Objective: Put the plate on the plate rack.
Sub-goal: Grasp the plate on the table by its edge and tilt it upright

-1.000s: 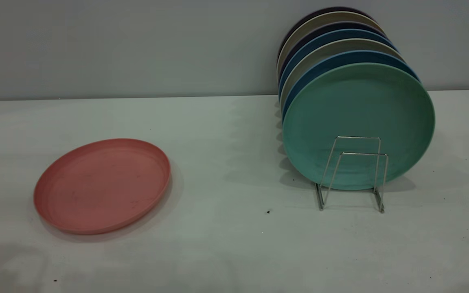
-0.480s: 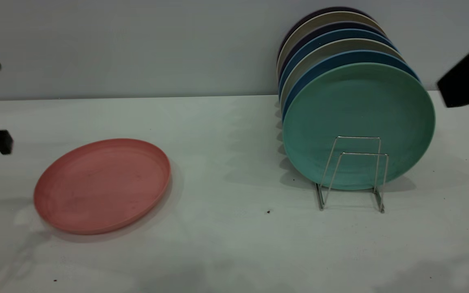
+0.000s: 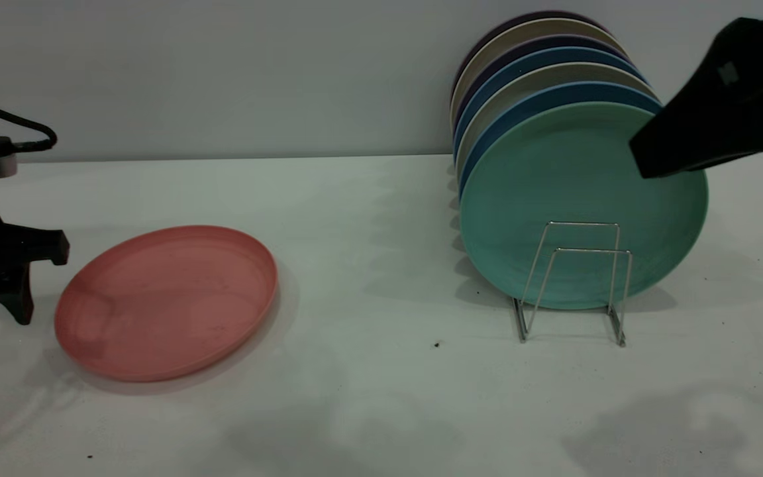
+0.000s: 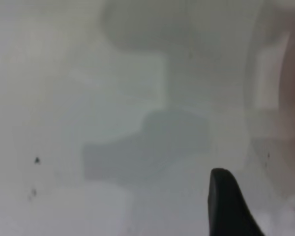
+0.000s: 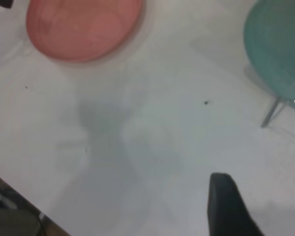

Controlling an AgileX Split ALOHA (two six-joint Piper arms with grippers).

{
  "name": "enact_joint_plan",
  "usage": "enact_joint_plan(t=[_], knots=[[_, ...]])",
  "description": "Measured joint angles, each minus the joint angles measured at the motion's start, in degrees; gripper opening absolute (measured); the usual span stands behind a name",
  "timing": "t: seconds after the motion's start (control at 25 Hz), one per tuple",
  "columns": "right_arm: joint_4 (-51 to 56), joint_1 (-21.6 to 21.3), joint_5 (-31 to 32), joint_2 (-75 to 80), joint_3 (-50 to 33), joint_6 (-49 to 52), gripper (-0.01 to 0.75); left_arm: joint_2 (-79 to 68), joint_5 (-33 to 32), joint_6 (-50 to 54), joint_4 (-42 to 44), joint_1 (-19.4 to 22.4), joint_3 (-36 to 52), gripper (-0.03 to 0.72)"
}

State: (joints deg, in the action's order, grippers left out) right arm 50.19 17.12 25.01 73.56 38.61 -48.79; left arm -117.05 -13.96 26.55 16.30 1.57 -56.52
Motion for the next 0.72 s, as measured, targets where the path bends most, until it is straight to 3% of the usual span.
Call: enact_joint_plan(t=[0.72], knots=[[2.41,0.0,-2.92,3.03,1.16,-3.67,0.362,-5.69,4.79,0.0,0.0,-0.11,-3.83,0.381]])
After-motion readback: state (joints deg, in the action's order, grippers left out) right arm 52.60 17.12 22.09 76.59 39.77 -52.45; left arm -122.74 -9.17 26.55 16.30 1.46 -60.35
